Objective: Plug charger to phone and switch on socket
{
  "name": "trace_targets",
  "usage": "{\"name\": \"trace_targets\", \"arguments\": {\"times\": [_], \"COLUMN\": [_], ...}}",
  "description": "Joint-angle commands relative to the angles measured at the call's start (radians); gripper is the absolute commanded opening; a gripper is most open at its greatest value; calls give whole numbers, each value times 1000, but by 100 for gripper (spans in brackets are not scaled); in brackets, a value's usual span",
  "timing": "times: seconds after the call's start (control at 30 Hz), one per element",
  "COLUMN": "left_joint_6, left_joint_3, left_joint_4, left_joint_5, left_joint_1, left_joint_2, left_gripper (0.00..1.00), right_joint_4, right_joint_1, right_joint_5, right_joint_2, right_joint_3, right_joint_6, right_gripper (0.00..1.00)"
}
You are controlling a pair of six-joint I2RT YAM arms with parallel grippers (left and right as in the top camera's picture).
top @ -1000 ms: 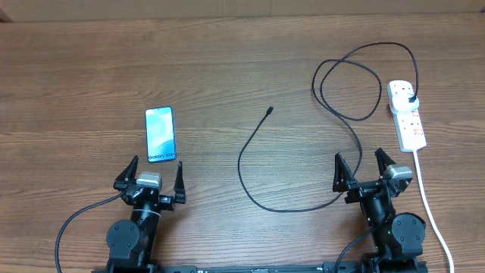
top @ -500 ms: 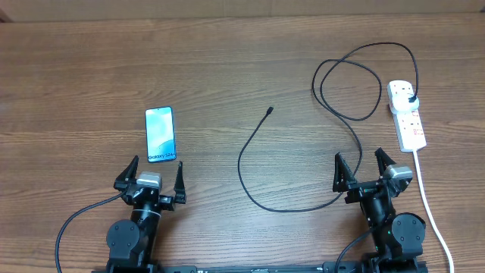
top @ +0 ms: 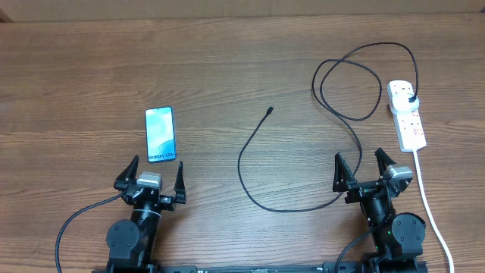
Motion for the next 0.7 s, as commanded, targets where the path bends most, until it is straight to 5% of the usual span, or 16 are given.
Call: {"name": "trace_targets", "arguments": {"times": [0.0,0.67], "left_joint_6": [-13,-17], "left_joint_3": [-5,-5], "left_joint_4": [0,0], "left_joint_5": [12,19], "left_joint_1": [5,5], "left_joint_2": [-11,-11], "left_gripper": [100,100], "right_joint_4": [3,3], "right_joint_1": [5,5], "right_joint_5": [14,13], "right_joint_2": [-11,-11], "right_joint_3": [-11,-11], "right_joint_6": [-2,-2], "right_gripper": [100,100]}}
